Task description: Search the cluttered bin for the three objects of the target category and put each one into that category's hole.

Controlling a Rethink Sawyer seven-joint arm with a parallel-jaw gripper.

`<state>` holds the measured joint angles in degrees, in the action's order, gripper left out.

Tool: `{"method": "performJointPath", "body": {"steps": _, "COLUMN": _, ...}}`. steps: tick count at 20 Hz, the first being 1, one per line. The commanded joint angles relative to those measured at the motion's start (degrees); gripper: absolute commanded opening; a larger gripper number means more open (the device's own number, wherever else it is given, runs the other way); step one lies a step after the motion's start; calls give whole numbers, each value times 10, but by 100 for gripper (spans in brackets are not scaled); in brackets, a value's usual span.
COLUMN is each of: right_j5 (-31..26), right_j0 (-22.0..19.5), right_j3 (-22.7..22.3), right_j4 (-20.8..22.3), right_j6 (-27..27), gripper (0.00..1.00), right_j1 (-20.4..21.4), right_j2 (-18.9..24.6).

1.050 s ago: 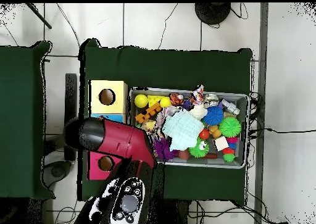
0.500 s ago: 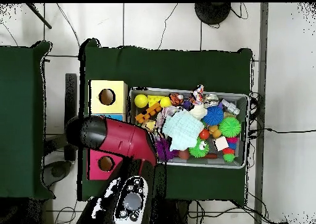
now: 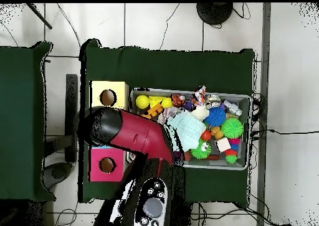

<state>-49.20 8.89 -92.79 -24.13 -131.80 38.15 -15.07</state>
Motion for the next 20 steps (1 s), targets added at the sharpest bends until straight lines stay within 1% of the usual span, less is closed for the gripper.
{"method": "performJointPath", "body": {"steps": 1, "right_j5": -43, "right_j0": -21, "right_j3": 27, "right_j4": -5, "right_j6": -66, "gripper": 100, "right_j1": 12, "right_j2": 51}}
{"method": "performJointPath", "body": {"steps": 6, "right_j5": 42, "right_j0": -36, "right_j3": 4, "right_j4": -13, "right_j6": -39, "gripper": 100, "right_j1": -27, "right_j2": 77}}
{"method": "performJointPath", "body": {"steps": 7, "right_j5": 49, "right_j0": -35, "right_j3": 2, "right_j4": -14, "right_j6": -40, "gripper": 100, "right_j1": -30, "right_j2": 79}}
{"method": "performJointPath", "body": {"steps": 11, "right_j5": 43, "right_j0": -28, "right_j3": 19, "right_j4": -3, "right_j6": -59, "gripper": 100, "right_j1": -39, "right_j2": 71}}
{"method": "performJointPath", "body": {"steps": 13, "right_j5": 48, "right_j0": -29, "right_j3": 25, "right_j4": 5, "right_j6": -58, "gripper": 100, "right_j1": -42, "right_j2": 66}}
{"method": "performJointPath", "body": {"steps": 16, "right_j5": 49, "right_j0": -40, "right_j3": 45, "right_j4": 31, "right_j6": -41, "gripper": 100, "right_j1": -51, "right_j2": 49}}
{"method": "performJointPath", "body": {"steps": 19, "right_j5": 45, "right_j0": -43, "right_j3": 77, "right_j4": 73, "right_j6": -31, "gripper": 100, "right_j1": -57, "right_j2": 9}}
{"method": "performJointPath", "body": {"steps": 20, "right_j5": 43, "right_j0": -47, "right_j3": 83, "right_j4": 84, "right_j6": -25, "gripper": 100, "right_j1": -58, "right_j2": 3}}
